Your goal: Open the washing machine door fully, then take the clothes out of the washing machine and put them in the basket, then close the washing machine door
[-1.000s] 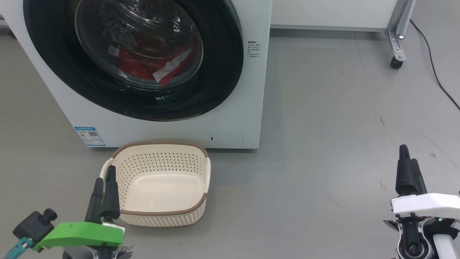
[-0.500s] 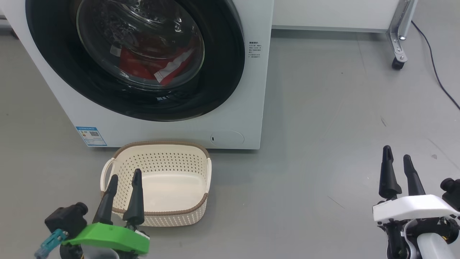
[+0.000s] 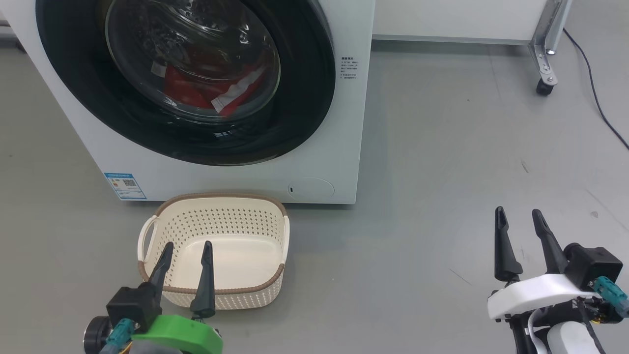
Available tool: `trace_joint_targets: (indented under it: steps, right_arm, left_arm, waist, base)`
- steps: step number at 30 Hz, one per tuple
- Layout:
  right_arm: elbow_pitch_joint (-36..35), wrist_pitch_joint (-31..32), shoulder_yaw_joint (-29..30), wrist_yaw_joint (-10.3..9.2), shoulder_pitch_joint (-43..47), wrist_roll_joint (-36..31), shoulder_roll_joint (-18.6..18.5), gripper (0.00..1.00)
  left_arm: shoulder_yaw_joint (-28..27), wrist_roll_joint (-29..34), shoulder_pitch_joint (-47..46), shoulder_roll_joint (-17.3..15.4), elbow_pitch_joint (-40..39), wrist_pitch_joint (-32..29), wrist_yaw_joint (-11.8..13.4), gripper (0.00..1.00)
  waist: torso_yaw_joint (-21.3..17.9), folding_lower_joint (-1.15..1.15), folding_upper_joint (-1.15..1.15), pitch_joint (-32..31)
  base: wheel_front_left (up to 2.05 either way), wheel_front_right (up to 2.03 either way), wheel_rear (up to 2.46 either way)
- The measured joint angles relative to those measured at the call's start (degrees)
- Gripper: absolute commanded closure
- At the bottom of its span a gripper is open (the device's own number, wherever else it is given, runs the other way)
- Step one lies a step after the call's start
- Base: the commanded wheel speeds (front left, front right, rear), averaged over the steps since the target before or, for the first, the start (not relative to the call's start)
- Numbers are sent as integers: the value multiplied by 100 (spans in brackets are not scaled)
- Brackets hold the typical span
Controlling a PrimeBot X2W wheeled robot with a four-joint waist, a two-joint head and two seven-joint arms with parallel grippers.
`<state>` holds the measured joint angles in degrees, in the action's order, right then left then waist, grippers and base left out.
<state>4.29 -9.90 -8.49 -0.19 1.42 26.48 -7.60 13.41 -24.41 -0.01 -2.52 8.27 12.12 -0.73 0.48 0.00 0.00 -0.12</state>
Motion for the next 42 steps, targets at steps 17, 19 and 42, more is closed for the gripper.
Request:
trace_joint_targets:
  steps: [17,19,42]
  right_arm:
    - [121,5,-350,-200,4,-847,29,0]
    - [145,19,-349,-205,4,-847,42,0]
    - [281,110,-339,-246,-11,-800,77,0]
  left_arm:
    - [310,1087,9,-4,281,231,379,0]
    - [296,1060,10,-4,321,232,403,0]
    - [327,277,-1,-2,425,232,456,0]
  waist:
    - [3,0,0,64]
    - [4,0,0,71]
    - [1,0,0,135]
  base:
    - [0,0,0]
    - [0,0,0]
    - [0,0,0]
